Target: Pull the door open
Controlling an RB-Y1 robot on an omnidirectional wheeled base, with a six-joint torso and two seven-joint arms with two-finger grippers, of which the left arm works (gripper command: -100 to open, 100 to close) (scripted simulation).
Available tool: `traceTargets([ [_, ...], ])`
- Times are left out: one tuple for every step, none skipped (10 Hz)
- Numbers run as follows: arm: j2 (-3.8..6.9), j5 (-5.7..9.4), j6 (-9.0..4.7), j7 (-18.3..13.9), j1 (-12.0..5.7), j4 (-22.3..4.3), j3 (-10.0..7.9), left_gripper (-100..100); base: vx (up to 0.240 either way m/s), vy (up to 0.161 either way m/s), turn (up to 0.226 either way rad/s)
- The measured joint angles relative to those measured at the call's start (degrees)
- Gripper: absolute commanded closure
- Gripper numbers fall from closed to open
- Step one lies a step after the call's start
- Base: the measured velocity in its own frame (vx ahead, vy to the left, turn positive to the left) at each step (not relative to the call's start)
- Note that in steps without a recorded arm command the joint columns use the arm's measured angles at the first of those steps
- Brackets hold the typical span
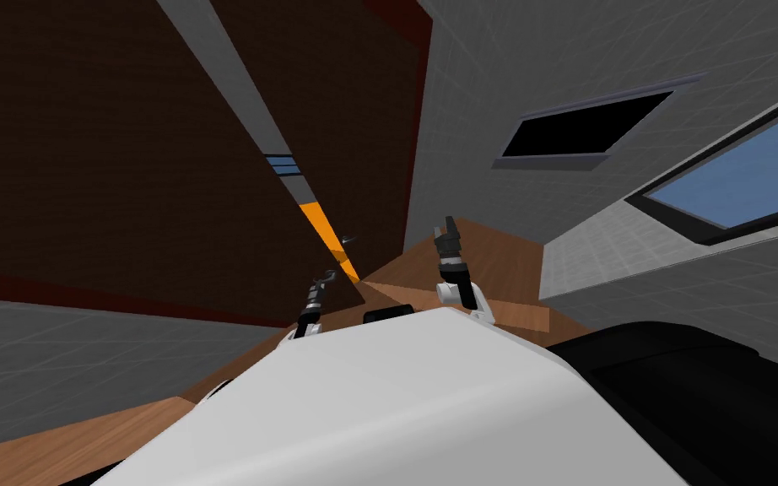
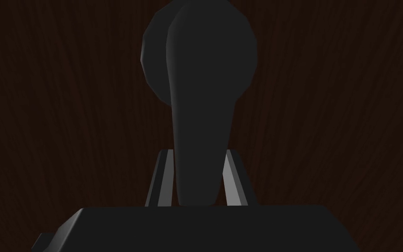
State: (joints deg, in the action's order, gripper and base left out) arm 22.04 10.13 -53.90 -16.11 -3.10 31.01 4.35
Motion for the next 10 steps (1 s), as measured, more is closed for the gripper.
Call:
traceTargets([
  [0.12, 0.06, -0.06, -0.1, 0.06, -0.2, -0.09, 100, -0.097, 0.015, -0.18],
  [0.93, 0.13, -0.78, -0.6, 0.29, -0.7, 0.0, 100, -0.144, 0.019, -0.133],
  [1.54, 0.18, -1.2, -1.1, 1.0, 0.1, 0.11, 100, -0.183, 0.048, -0.134],
  [2.02, 0.18, -1.28, -1.5, 2.12, 1.5, 0.35, 100, -0.135, 0.02, -0.066],
  [2.1, 0.01, -2.34, -1.9, 1.48, -0.3, 0.74, 100, -0.11, -0.006, -0.091],
  [2.43, -0.09, -3.67, -2.5, 1.41, -1.8, 1.1, 100, -0.161, 0.037, -0.147],
  [3.03, -0.15, -4.51, -3.1, 2.32, -1.5, 1.5, 100, -0.176, 0.049, -0.145],
  [3.34, -0.29, -6.14, -3.8, 1.89, -3.4, 1.94, 100, -0.108, 0.028, -0.041],
  [3.35, -0.34, -6.67, -4.0, 2.28, -3.4, 2.12, 100, -0.032, 0.007, 0.02],
  [3.4, -0.4, -6.28, -4.1, 2.73, -2.7, 2.27, 100, -0.086, 0.024, -0.131],
])
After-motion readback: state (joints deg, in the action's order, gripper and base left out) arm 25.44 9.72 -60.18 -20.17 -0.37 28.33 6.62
